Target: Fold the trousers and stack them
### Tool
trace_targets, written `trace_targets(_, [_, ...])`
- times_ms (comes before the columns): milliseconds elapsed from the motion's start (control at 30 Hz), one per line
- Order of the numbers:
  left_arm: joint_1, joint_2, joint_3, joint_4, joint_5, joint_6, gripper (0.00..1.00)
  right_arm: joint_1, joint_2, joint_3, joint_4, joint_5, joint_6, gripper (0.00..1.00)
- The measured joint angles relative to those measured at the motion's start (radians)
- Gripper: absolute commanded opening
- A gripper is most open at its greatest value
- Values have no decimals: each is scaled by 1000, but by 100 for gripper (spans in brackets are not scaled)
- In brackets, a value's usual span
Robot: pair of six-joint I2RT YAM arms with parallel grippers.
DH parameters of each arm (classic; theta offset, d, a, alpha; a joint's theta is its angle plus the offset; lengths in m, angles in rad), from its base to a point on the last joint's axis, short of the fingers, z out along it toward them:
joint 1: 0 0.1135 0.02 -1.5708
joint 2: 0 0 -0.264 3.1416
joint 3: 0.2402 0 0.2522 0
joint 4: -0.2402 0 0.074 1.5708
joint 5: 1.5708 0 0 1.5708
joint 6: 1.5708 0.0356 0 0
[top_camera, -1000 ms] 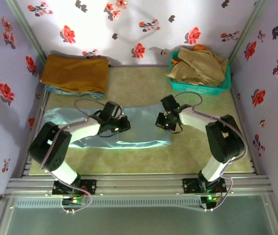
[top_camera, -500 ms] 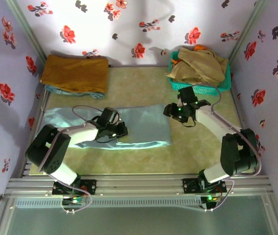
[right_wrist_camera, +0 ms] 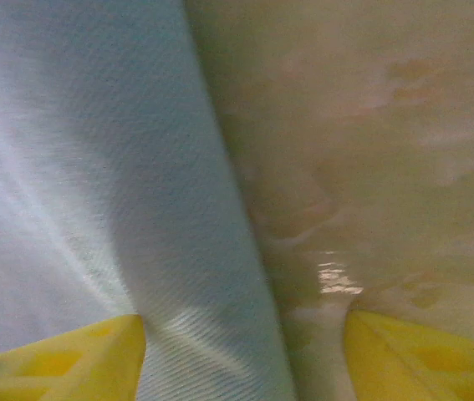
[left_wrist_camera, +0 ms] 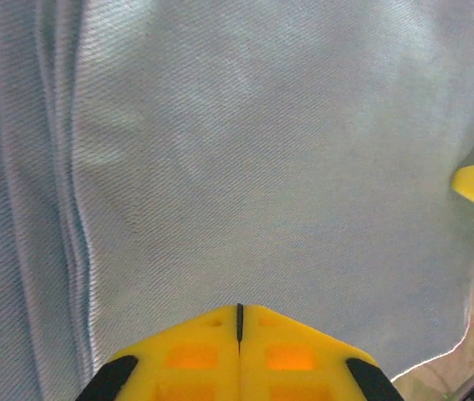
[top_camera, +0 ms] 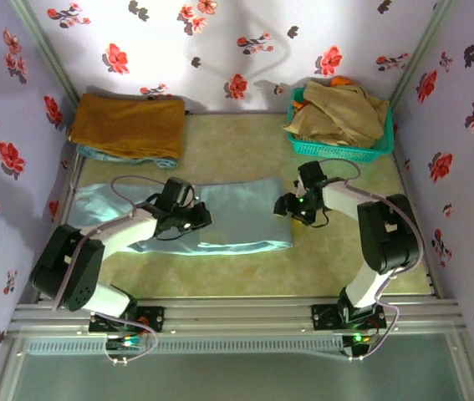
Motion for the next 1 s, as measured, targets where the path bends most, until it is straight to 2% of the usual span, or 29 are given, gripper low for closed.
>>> trace_targets(67, [9,-13,0,-15,0,4,7,-5,-8,-14,31,-33,3,56])
trace_targets(167, [25,-37,0,-36,3,15,7,10,-8,-36,69,-82,10,40])
trace_targets(333, [71,-83,8,-80,6,31,8,14,-13,-55,85,-124,18,0])
trace_targets(600, [137,-157,54,-149,3,65,10,-38,-163,-55,-29,-27,73,0])
trace_targets(800, [194,-167,88,-194,-48,77,14,-217,-304,-25,-212,146,67,0])
trace_targets(1000, [252,-170,88,-222,-93,77,15,-376,-271,204,-422,316,-47,0])
